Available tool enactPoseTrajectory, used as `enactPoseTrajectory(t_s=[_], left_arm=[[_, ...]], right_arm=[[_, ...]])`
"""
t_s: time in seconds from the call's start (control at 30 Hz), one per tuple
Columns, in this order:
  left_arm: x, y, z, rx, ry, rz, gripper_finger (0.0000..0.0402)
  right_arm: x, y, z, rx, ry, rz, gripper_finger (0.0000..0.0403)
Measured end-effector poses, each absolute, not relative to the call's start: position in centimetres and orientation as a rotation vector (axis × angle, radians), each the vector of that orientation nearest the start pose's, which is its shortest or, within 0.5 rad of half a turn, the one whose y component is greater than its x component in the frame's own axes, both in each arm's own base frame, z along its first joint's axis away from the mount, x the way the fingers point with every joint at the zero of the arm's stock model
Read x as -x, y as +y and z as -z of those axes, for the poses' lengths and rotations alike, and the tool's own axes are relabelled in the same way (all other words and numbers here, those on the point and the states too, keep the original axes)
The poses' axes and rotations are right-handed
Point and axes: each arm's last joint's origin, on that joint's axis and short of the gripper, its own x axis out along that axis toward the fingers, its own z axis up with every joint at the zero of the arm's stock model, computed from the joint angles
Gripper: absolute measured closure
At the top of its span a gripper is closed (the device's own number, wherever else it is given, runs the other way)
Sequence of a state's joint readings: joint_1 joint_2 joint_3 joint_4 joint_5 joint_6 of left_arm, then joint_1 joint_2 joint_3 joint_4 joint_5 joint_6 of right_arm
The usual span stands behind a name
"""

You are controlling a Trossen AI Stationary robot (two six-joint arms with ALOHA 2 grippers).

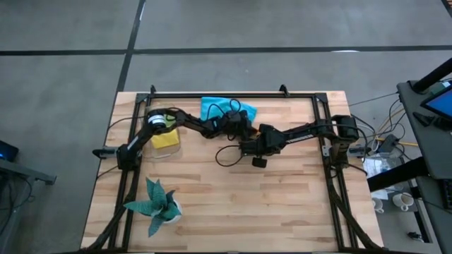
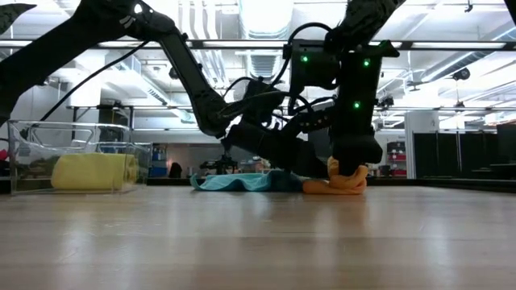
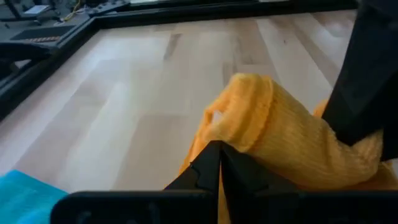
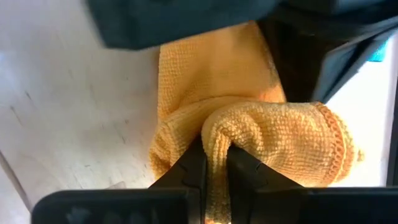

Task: Roll microfiber towels into tight, uniform cylinder then place into a basket
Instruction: Roll the orange microfiber towel

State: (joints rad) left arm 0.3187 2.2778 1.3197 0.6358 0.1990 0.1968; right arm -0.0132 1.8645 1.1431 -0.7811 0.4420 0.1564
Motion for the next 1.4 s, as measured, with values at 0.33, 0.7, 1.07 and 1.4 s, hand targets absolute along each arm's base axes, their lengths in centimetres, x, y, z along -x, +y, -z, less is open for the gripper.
enactPoseTrajectory(t_s=[0.33, 0.7, 1.07, 1.4], left_arm=[[-44.4, 14.5, -13.8, -0.178, 0.360, -0.208, 0.0402], [-44.3, 13.8, -14.6, -0.258, 0.335, -0.111, 0.0402], [-44.3, 13.6, -14.6, -0.269, 0.323, -0.057, 0.0402], [-44.5, 13.7, -15.5, -0.303, 0.239, -0.102, 0.0402]], right_arm=[[-32.6, -1.7, -14.5, 0.191, 1.433, 0.488, 0.0383], [-33.2, -2.3, -14.0, 0.209, 1.352, 0.461, 0.0384], [-33.3, -2.5, -14.0, 0.200, 1.340, 0.458, 0.0385], [-33.3, -2.5, -14.0, 0.200, 1.336, 0.459, 0.0385]])
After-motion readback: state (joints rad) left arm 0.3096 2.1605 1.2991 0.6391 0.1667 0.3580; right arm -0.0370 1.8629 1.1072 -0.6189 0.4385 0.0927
